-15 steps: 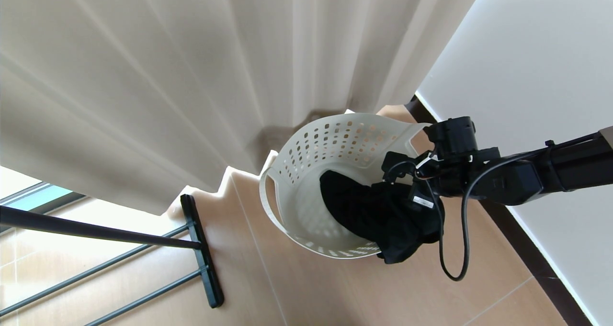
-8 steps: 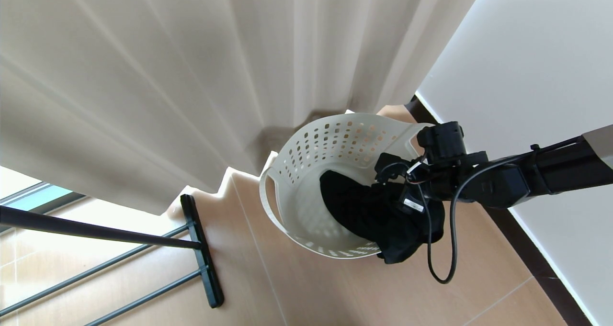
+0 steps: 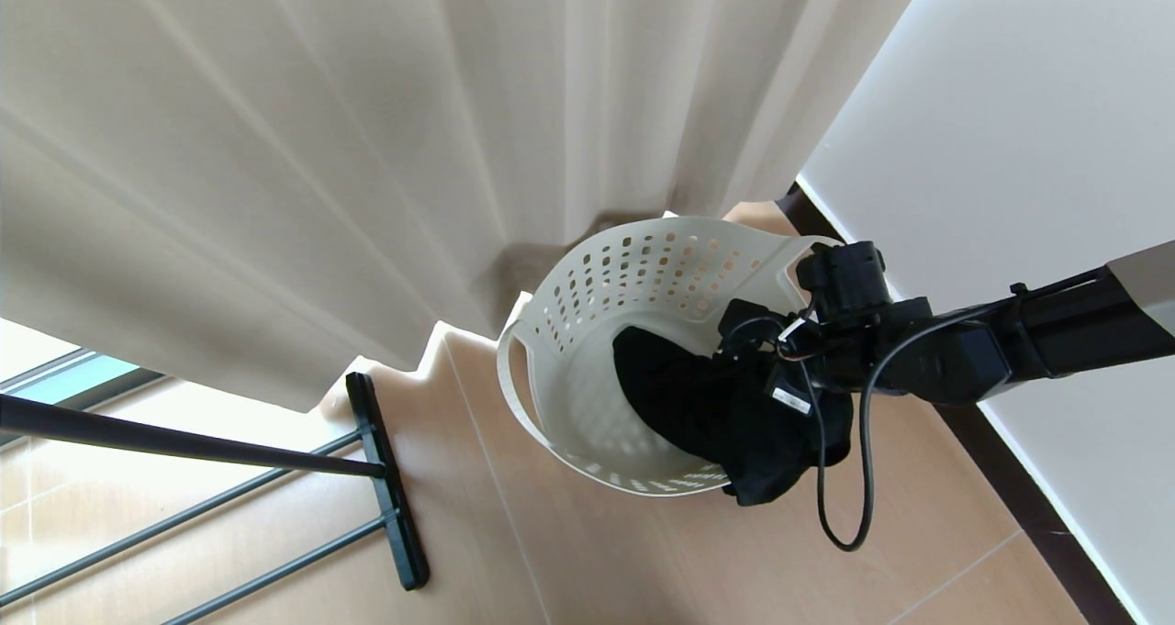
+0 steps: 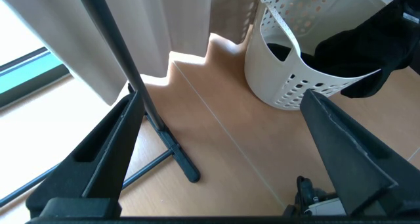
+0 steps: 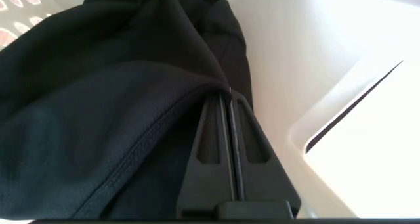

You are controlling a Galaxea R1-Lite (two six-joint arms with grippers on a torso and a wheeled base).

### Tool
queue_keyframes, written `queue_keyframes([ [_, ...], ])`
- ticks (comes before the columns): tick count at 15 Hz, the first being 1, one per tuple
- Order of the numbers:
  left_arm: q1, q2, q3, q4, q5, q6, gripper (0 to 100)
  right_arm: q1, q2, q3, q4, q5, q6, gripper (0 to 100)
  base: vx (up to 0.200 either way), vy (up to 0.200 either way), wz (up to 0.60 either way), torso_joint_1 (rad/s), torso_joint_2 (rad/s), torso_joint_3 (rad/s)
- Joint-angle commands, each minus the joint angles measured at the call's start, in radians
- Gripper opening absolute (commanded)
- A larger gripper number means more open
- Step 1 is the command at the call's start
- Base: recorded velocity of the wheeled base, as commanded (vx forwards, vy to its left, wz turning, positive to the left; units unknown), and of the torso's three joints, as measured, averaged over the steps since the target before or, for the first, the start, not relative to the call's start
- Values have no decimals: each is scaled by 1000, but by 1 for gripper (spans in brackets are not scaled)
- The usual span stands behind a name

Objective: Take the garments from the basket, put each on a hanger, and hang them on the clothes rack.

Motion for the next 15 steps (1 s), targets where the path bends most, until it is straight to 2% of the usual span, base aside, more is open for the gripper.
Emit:
queue_keyframes([
  [1, 0, 0, 0, -1, 0, 0, 100, 5, -69, 47, -2, 0, 38, 0, 0, 0, 0, 0, 0, 0],
  [4, 0, 0, 0, -1, 0, 0, 100, 49, -222, 151, -4, 1, 173, 0, 0, 0, 0, 0, 0, 0],
  [6, 0, 0, 0, -1, 0, 0, 100, 100, -409, 273, -4, 4, 265, 0, 0, 0, 0, 0, 0, 0],
  [9, 0, 0, 0, -1, 0, 0, 100, 201, -650, 403, -25, 72, 331, 0, 0, 0, 0, 0, 0, 0],
  [12, 0, 0, 0, -1, 0, 0, 100, 342, -819, 495, -130, 69, 374, 0, 0, 0, 0, 0, 0, 0],
  [15, 0, 0, 0, -1, 0, 0, 100, 436, -909, 538, -200, 64, 380, 0, 0, 0, 0, 0, 0, 0],
])
